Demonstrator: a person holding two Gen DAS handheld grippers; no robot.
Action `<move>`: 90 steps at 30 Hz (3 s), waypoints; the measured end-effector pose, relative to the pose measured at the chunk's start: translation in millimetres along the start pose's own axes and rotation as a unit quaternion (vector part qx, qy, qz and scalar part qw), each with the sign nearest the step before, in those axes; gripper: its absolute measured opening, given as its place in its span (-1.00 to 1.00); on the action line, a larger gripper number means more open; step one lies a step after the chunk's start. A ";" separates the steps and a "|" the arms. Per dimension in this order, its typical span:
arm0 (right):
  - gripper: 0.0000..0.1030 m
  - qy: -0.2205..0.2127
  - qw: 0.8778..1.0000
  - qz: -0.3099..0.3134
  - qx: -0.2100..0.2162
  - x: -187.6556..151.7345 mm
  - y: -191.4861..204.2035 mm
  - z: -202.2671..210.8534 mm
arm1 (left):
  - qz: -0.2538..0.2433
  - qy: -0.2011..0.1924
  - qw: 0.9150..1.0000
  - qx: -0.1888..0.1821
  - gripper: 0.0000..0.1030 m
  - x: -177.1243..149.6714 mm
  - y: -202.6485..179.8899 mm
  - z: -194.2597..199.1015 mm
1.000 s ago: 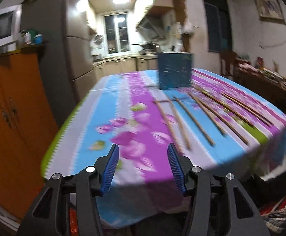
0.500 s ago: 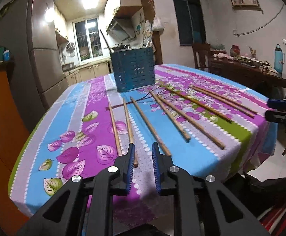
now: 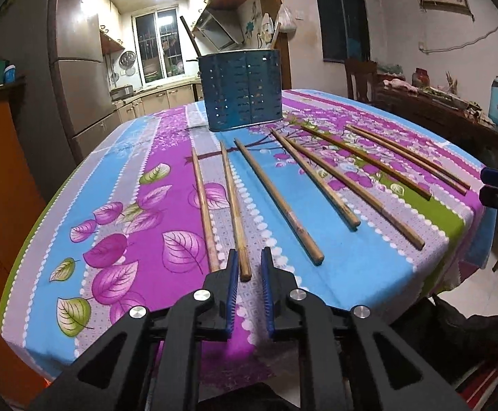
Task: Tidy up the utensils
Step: 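Move both open tools back to the remaining chopsticks, then close the left tool on a chopstick while the right tool grasps another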
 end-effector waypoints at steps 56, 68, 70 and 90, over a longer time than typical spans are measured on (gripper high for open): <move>-0.49 -0.015 0.996 0.050 -0.068 4.4 -4.1 -27.7 | 0.045 -0.048 0.998 0.018 -0.83 -9.1 -5.4 4.3; -0.67 -0.003 0.998 0.014 -0.062 -7.4 -24.8 -37.4 | 0.042 -0.040 0.998 0.025 -0.83 -5.0 -7.3 2.3; -0.71 -0.005 0.999 0.004 -0.054 -8.1 -27.9 -37.6 | 0.042 -0.039 0.998 0.024 -0.83 -4.6 -7.6 2.0; -0.89 -0.048 0.999 -0.012 -0.005 -3.6 -35.9 -26.3 | 0.043 -0.040 0.998 0.027 -0.83 -5.3 -5.8 0.7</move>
Point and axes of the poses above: each gripper's, at about its wrist camera, not at the fingertips, and z roughly against the way its jaws point, y to its left, x to its top, the point moved 4 cm from there along -z, roughly the way its jaws point, and after that the axes turned 2 degrees about y, right-handed, at the moved point
